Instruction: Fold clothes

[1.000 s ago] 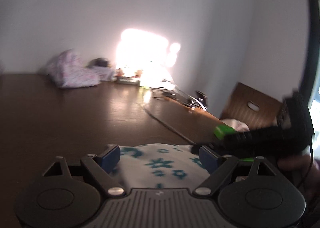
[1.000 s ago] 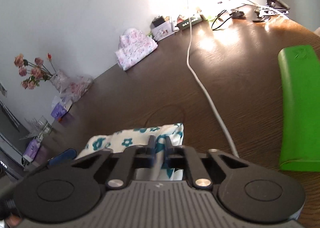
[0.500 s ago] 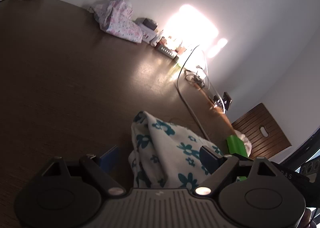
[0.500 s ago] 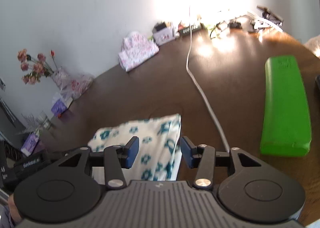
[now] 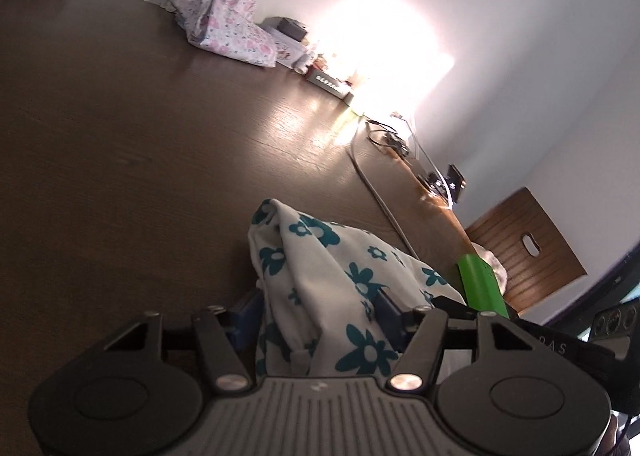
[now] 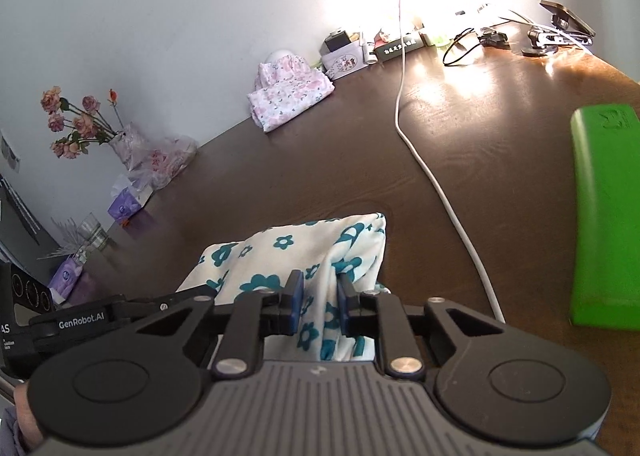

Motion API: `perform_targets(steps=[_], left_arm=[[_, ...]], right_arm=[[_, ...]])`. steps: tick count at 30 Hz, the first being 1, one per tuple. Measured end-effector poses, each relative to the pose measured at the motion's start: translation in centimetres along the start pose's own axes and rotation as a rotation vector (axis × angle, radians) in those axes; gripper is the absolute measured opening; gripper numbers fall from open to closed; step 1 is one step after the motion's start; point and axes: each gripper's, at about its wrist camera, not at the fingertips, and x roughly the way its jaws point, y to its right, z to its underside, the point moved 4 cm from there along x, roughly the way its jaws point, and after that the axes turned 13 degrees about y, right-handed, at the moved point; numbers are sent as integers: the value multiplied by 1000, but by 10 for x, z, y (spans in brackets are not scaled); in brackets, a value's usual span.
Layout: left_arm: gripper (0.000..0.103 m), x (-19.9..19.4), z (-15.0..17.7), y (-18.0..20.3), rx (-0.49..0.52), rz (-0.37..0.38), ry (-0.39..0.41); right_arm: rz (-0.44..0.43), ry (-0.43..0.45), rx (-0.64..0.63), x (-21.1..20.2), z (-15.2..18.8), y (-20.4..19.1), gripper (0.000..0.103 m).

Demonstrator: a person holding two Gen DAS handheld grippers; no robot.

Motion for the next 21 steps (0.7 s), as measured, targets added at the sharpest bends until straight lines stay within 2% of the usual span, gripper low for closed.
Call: perform_targets(steps=[4,5,6,8,9,10,13,14,15,16,17,19,21], left_arm=[[63,15,-11,-5,-14,-8,1],[62,14,-15,-5,-20,-11,-4],[65,12,-19,-5,-26,-14,-9],[76,-3,-26,-2,16,3,32],[88,-10,-27,-1,39,1,49],[92,-18,-27,0,62,0,66],[90,-19,-20,-1,57,-30,8],[89,-17,-17,-1,50,-29,-1],[82,-16,-14,-1,44,-28,-8],[65,-12,-12,-2,35,-14,-23],[60,-8,-10,-2,27,1,-39],[51,-3,-8,-2,19,15,-50],[50,1,-9,-3,30,9,-36]], right_arm=[[11,25,16,-3,-13,2,27],[6,38,16,-9,-18,2,35],[2,55,9,-16,-22,2,49],[6,64,-4,-27,-26,3,57],[4,54,-1,-29,-25,4,57],[-3,36,8,-29,-22,4,57],[-13,-16,11,-24,-13,4,56],[-15,-33,6,-20,-9,4,48],[-26,-43,12,-16,-6,3,35],[-45,-49,25,-13,-5,3,28],[-52,-45,27,-10,-5,2,24],[-48,-30,4,-4,-7,-1,22],[-45,-19,-8,7,-10,-3,22]])
